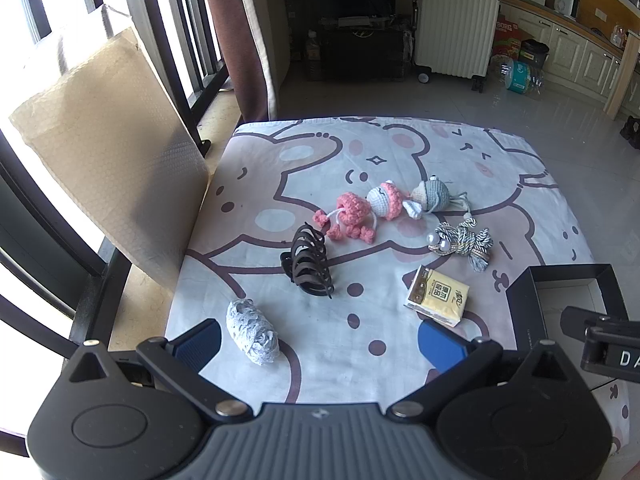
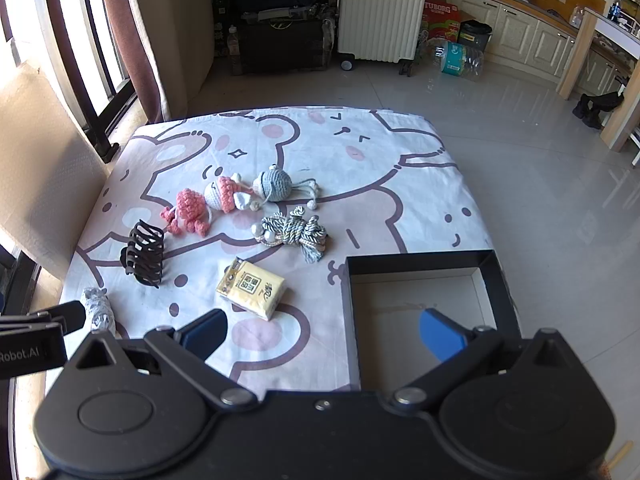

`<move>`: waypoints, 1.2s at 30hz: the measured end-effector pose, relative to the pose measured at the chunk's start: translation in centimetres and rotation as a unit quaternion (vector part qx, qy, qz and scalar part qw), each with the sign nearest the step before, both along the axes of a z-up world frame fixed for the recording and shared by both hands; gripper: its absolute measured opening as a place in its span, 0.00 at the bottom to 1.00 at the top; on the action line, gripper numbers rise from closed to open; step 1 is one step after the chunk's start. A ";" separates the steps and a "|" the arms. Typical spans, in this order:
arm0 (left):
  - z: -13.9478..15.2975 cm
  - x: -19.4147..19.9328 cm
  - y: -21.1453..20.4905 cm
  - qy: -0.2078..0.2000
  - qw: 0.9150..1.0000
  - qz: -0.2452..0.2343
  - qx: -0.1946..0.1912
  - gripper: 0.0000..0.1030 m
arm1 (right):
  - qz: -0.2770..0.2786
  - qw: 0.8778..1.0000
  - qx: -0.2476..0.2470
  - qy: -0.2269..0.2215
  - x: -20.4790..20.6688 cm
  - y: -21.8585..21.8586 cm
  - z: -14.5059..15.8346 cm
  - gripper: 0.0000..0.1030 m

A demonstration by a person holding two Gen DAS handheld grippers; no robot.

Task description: Organize objects

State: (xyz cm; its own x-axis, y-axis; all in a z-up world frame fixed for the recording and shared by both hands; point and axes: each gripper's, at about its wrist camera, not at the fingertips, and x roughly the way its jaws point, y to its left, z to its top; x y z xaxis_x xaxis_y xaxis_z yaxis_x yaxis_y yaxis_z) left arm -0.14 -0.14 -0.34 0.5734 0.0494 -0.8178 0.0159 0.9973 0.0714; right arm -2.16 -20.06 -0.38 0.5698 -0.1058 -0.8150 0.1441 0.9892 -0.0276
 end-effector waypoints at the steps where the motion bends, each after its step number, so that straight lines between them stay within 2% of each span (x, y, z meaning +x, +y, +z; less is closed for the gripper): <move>1: 0.0 0.0 0.0 0.000 1.000 0.000 0.000 1.00 | 0.000 1.000 0.000 0.000 0.0 0.0 0.0 1.00; 36: -0.1 0.0 -0.4 0.002 1.000 -0.003 -0.002 1.00 | 0.001 1.000 0.002 0.000 0.0 0.1 0.0 1.00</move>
